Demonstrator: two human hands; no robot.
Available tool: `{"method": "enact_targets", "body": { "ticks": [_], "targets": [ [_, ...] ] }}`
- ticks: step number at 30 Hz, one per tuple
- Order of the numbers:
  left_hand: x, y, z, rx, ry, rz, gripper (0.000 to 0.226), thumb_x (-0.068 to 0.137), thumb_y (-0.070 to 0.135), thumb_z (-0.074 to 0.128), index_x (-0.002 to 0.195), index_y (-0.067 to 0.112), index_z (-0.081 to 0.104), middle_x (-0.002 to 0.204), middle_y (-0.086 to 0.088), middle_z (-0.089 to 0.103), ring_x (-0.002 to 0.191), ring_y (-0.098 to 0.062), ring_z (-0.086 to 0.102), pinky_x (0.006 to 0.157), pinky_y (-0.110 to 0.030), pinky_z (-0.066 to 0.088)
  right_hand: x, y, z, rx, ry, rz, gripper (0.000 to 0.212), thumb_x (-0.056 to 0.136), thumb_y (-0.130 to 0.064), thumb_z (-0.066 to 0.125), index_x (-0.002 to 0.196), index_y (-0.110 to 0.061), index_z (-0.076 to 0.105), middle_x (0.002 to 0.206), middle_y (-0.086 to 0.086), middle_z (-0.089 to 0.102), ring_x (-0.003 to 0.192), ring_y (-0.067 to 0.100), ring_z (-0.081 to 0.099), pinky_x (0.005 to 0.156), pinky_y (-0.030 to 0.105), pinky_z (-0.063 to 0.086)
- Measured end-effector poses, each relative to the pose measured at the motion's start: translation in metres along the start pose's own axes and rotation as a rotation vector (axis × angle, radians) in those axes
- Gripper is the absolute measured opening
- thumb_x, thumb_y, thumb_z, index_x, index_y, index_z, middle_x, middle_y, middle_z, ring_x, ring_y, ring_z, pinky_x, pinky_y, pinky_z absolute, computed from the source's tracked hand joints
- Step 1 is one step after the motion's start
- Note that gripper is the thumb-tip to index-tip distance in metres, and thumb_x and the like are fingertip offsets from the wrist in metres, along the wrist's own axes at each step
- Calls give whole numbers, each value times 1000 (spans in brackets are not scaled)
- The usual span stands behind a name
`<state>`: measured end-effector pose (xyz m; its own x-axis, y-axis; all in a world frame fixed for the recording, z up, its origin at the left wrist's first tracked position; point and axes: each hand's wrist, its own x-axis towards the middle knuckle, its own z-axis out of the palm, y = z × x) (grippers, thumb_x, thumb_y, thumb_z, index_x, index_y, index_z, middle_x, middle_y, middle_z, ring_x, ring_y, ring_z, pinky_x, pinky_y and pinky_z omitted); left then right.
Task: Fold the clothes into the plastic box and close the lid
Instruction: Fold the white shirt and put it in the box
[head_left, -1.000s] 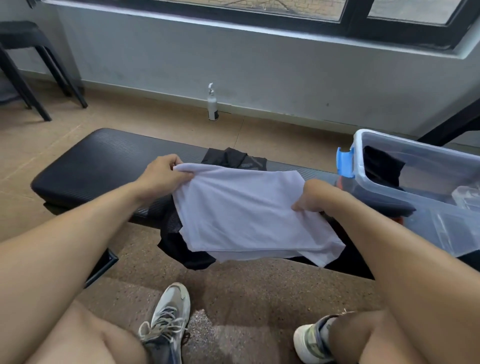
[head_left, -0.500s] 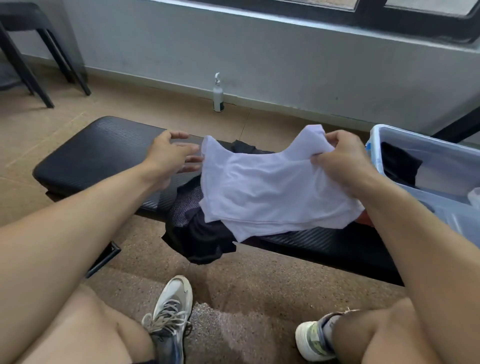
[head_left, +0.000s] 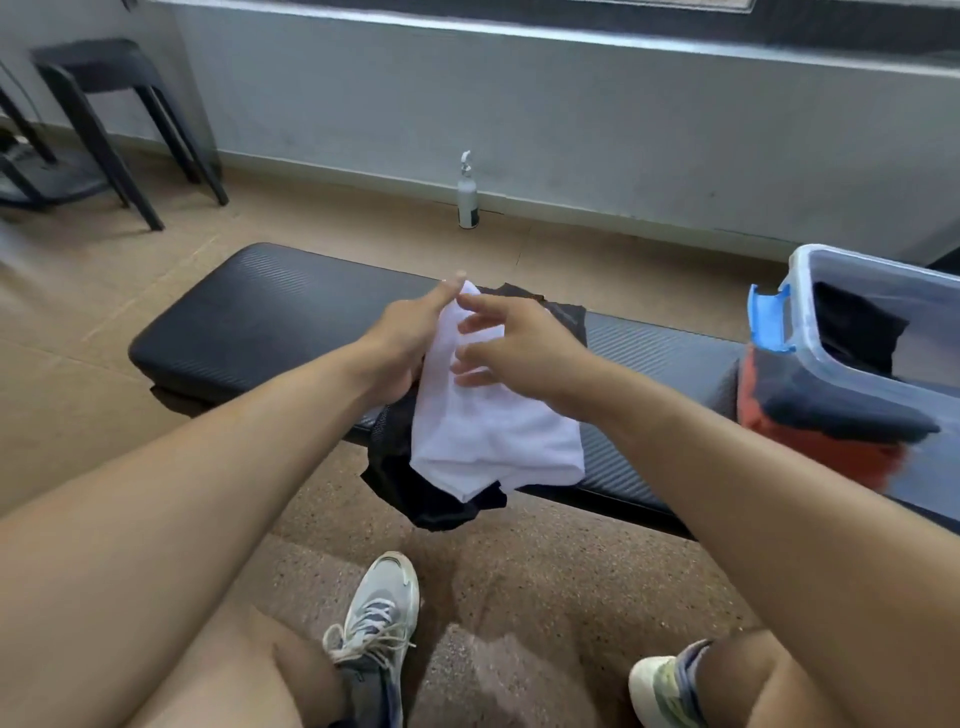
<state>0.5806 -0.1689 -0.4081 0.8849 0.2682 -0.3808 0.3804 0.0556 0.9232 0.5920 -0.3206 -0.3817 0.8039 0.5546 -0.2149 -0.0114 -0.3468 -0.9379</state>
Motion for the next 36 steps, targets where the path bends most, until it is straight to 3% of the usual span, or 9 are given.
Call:
{"method": "enact_targets", "body": {
  "ticks": [4,7,11,14,17,22,28,33,36],
  "targets": [
    [8,-5,-4,142,103,82,29,89,28,76,114,14,69,108,-9,75,89,-26,73,67,-31,59,-1,16,-15,-491,158,-75,47,92,-7,58,134,-26,60,125,-6,62,101,14,66,82,26,55],
    [12,-1,-4,153,143,153,26,92,22,73,117,16,68,110,-7,73,85,-22,71,61,-25,55,-5,31,-29,-675,216,-30,48,89,-21,66,135,-27,55,134,-4,56,113,16,58,89,33,51],
    [19,5,-3,-97,-26,177,26,94,12,70,119,11,64,118,-19,72,93,-30,70,89,-49,56,-1,42,-47,-601,313,122,65,84,-43,74,139,-23,45,136,-2,51,117,20,55,98,47,50],
    [31,-1,-7,136,126,161,42,89,7,74,128,11,58,114,-12,71,90,-22,70,79,-41,59,4,46,-54,-552,270,241,70,83,-48,76,138,-17,44,125,-1,56,107,21,58,88,40,51],
    [37,-10,-12,468,290,163,58,79,22,80,131,19,53,110,-1,65,101,-19,63,79,-32,50,7,50,-53,-579,215,314,55,83,-49,76,118,-17,49,96,-8,54,87,16,54,69,34,44],
    [40,-18,-16,531,79,24,45,80,44,81,106,10,69,110,1,70,98,-20,68,89,-36,57,18,63,-60,-420,268,382,52,77,-56,77,91,-8,66,86,4,69,69,20,58,59,31,40],
    [36,-18,-11,456,100,155,33,80,15,83,109,11,66,112,-3,70,101,-21,68,80,-33,57,18,63,-62,-217,290,323,24,81,-27,81,83,-13,61,92,4,70,79,18,62,63,32,49],
    [30,-10,-7,380,180,232,36,72,-4,74,97,12,53,94,-3,61,82,-20,55,66,-31,46,18,55,-75,135,191,257,31,76,12,68,75,-16,53,91,12,61,86,25,58,67,31,47],
    [30,-5,-9,163,127,266,48,73,-14,70,101,19,49,89,-1,57,86,-20,54,72,-32,48,14,52,-82,287,112,240,54,73,23,54,110,-13,71,103,10,68,93,25,57,72,31,42]
  ]
}}
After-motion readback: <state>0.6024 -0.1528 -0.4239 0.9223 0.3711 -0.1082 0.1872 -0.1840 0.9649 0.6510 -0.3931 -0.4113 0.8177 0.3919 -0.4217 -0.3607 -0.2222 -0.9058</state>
